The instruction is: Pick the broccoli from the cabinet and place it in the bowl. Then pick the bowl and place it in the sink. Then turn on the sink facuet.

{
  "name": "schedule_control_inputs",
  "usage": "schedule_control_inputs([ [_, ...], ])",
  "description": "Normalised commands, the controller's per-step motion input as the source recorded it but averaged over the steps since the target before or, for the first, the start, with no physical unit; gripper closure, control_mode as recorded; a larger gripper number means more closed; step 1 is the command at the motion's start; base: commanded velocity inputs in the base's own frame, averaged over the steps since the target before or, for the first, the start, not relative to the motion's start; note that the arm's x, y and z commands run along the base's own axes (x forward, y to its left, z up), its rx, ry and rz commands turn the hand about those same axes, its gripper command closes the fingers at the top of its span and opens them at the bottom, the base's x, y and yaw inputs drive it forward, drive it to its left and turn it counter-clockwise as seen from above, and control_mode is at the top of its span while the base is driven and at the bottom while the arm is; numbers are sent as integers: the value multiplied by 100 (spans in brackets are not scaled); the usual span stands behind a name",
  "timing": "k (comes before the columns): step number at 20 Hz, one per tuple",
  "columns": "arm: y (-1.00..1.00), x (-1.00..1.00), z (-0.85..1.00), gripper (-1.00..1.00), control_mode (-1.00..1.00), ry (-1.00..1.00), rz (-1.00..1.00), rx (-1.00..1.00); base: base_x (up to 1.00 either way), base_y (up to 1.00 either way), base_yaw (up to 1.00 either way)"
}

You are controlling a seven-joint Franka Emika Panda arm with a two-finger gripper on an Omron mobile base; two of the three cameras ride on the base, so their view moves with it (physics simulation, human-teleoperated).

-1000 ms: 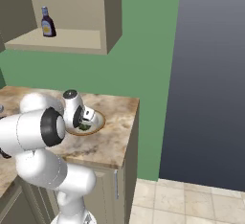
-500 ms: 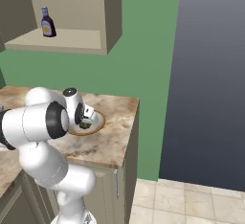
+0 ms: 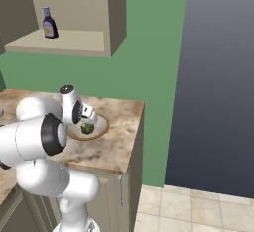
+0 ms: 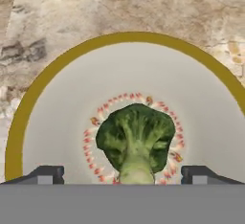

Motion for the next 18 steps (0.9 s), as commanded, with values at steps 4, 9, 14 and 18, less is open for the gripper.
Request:
schedule_control_inputs([
  [4, 85, -83, 43, -100, -100, -2, 15, -30, 0, 0, 0],
  [9, 82, -50, 1, -100, -100, 2, 15, -43, 0, 0, 0],
  [14, 6, -1, -2, -100, -100, 14, 7, -28, 0, 0, 0],
  [18, -2, 0, 0, -100, -100, 14, 0, -17, 0, 0, 0],
])
